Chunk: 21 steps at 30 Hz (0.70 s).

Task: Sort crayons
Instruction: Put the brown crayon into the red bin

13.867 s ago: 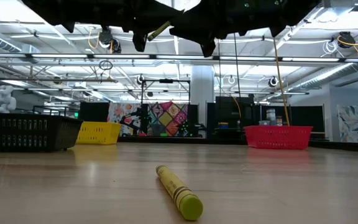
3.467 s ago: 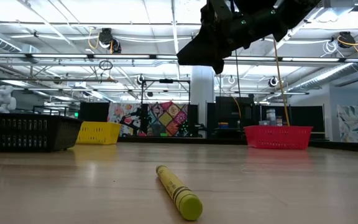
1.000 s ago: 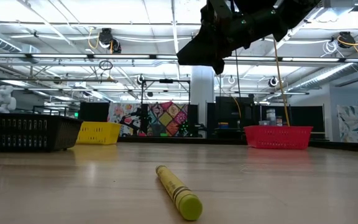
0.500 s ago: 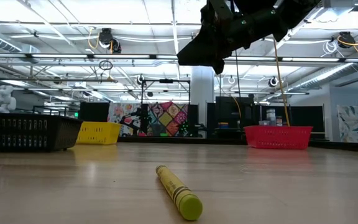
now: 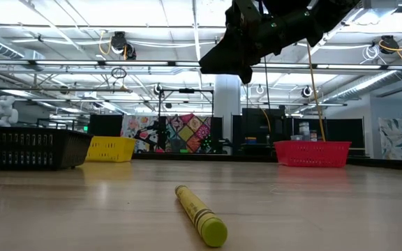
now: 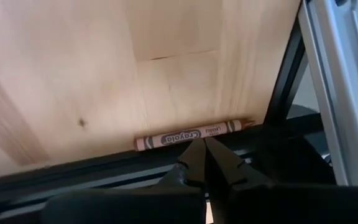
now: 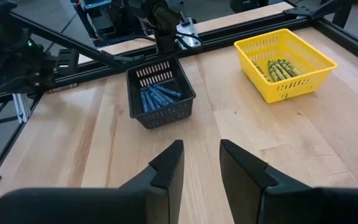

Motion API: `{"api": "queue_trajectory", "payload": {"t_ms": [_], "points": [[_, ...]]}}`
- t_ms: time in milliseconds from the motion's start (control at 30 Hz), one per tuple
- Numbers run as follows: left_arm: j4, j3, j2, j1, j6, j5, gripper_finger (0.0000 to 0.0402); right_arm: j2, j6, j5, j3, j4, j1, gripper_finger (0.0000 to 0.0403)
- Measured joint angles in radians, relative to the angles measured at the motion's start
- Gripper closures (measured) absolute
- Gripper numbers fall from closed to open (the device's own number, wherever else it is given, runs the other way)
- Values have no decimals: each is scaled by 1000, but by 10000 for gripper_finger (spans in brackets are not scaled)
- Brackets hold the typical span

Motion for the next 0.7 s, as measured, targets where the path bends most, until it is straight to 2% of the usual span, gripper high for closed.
{"api": "queue_trajectory", "payload": {"t_ms": [233,300,433,567,700], "points": [[0,0,0,-13,-39,-4,397,0,2,0,0,0,0,312],[-13,0,0,-20,-42,-54,387,0,2,0,0,0,0,312],[-10,-2,0,-24,-226,-133,372,0,2,0,0,0,0,312],[-11,-10,8,-24,-325,-126,370,0,2,0,0,3,0,312],[16,-24,8,-26,-379,-55,369,0,2,1,0,8,0,312]]}}
